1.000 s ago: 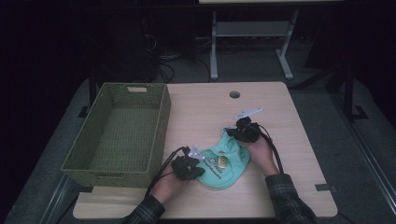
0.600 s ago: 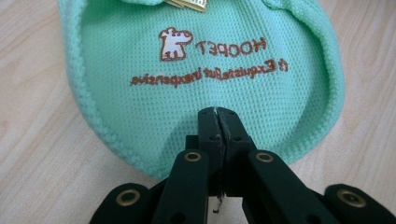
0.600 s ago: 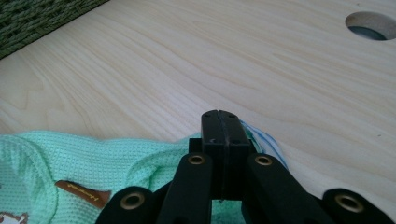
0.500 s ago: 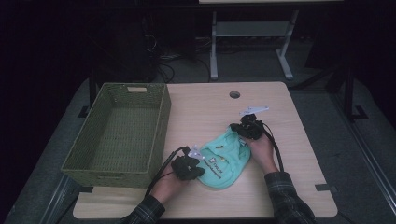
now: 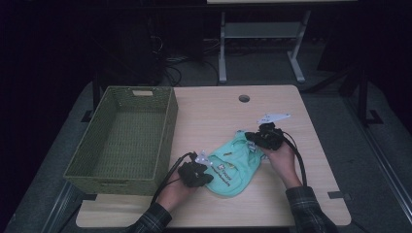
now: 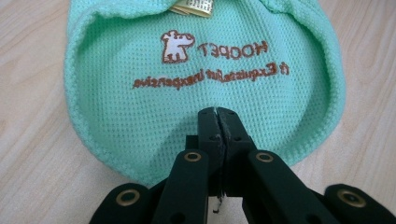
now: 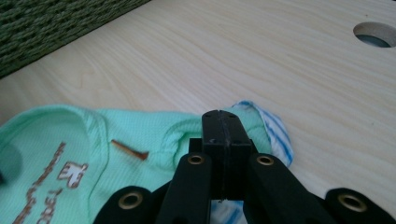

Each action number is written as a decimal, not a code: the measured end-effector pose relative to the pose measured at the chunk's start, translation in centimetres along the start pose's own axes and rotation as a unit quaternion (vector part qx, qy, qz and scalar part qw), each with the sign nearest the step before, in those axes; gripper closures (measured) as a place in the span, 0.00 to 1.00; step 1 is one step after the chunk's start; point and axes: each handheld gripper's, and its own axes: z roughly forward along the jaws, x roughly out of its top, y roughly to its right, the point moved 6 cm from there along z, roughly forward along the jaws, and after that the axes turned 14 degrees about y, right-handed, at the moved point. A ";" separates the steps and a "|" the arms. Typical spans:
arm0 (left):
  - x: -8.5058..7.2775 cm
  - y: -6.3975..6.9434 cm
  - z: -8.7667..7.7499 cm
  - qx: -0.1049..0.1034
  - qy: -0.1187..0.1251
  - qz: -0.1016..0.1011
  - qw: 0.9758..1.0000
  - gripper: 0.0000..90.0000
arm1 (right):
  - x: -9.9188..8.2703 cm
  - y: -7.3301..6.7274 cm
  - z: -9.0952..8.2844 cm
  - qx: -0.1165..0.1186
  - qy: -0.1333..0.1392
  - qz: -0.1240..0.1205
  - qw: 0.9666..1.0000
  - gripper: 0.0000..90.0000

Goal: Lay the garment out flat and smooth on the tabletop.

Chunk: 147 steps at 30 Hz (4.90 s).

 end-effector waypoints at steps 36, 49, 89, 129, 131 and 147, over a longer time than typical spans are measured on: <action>7.5 -5.9 2.4 0.045 0.068 -0.008 0.997 0.99 | -5.5 -5.4 -5.4 0.056 -0.031 -0.006 0.998 1.00; 6.1 -6.6 5.5 0.038 0.032 -0.006 0.999 0.99 | -7.7 -6.2 -4.4 0.055 -0.079 -0.016 0.995 1.00; 3.0 1.2 0.9 -0.027 0.029 0.016 0.999 0.73 | -3.8 0.8 -3.5 -0.006 -0.040 0.025 0.999 0.86; 1.8 1.5 0.0 -0.024 0.009 0.024 0.999 0.98 | -3.2 4.8 0.5 -0.046 -0.061 0.023 0.997 1.00; 1.9 1.6 0.2 -0.021 0.018 0.026 0.999 0.96 | -3.2 4.7 0.7 -0.046 -0.061 0.021 0.997 0.98; 5.1 -0.2 0.6 -0.007 0.058 0.021 0.998 0.99 | -2.6 2.9 -3.2 -0.019 -0.033 0.022 0.999 1.00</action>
